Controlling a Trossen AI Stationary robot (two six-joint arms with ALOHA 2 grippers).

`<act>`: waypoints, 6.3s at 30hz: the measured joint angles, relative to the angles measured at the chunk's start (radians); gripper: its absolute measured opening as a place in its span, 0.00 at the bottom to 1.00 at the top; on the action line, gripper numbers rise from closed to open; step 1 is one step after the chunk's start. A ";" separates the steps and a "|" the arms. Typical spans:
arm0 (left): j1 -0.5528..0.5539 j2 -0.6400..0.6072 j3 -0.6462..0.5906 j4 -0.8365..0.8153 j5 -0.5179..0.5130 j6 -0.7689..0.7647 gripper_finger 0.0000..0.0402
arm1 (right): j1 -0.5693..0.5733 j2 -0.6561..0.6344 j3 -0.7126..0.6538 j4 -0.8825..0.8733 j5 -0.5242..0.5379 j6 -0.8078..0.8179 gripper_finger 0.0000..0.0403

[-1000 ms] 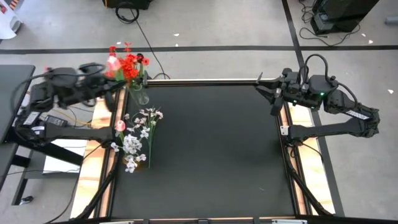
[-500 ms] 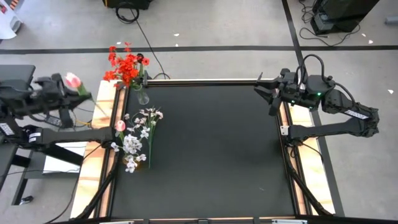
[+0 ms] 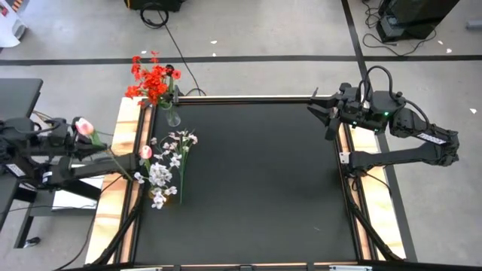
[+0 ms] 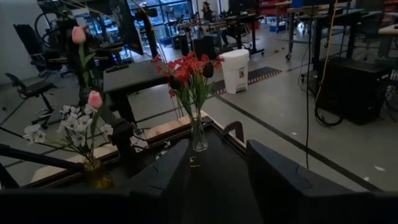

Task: Sort flowers into vase by color
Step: Put the pink flower into the yellow vase, then put the white flowers into the yellow vase

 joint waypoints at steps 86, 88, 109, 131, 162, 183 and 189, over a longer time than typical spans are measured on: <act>0.264 -0.109 -0.394 0.085 0.518 0.212 0.71 | 0.000 0.000 0.000 0.000 0.000 0.000 0.41; 0.264 -0.094 -0.378 0.096 0.518 0.218 0.71 | 0.000 0.000 0.000 0.000 0.000 0.000 0.41; 0.264 0.312 -0.018 0.074 0.247 0.235 0.75 | 0.000 0.000 0.000 0.000 0.000 0.000 0.41; 0.265 0.649 0.011 0.464 0.087 -0.122 0.74 | -0.003 0.011 0.000 0.045 0.031 -0.024 0.41; 0.259 0.828 -0.011 0.173 -0.051 -0.312 0.74 | -0.023 0.918 0.097 0.464 -0.213 0.764 0.41; 0.029 1.108 -0.012 0.286 -0.231 -0.448 0.74 | -0.018 0.719 0.211 -0.171 0.060 0.806 0.41; -0.028 1.214 -0.012 0.295 -0.271 -0.482 0.74 | -0.018 0.622 0.211 -0.285 0.124 0.757 0.41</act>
